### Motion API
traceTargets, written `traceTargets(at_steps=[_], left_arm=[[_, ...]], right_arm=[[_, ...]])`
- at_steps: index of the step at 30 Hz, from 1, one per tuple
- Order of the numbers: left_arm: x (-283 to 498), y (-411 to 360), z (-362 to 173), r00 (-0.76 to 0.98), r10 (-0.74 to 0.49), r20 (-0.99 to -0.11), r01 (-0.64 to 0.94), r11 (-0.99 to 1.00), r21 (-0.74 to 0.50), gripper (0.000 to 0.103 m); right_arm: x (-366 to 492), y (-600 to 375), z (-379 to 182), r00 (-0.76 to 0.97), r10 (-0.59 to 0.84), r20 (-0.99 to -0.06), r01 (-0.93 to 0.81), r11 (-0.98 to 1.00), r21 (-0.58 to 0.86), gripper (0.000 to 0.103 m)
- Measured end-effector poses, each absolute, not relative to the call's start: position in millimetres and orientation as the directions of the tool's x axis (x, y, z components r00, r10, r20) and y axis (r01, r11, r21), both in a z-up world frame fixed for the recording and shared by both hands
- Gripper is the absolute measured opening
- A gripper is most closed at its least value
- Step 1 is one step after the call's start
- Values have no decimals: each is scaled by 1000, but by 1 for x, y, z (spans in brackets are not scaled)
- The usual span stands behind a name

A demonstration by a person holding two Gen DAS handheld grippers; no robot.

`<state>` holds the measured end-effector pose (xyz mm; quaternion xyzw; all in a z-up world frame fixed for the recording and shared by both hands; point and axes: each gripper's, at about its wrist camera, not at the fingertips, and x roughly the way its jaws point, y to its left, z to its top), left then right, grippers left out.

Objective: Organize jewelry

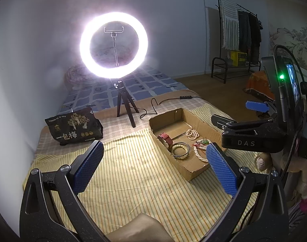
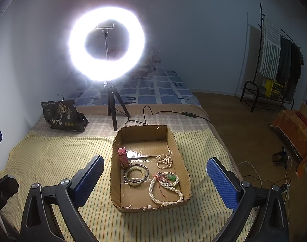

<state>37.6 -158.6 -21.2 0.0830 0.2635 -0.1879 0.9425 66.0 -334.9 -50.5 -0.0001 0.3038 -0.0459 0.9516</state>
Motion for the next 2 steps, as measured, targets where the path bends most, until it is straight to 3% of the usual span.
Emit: traceTargets(at_steps=[2], left_arm=[[38,-158,-21,793,-308,-526,396,916,61,103]], right_arm=[[66,-335,-51,810,-87,-579,87,996,-28,103]])
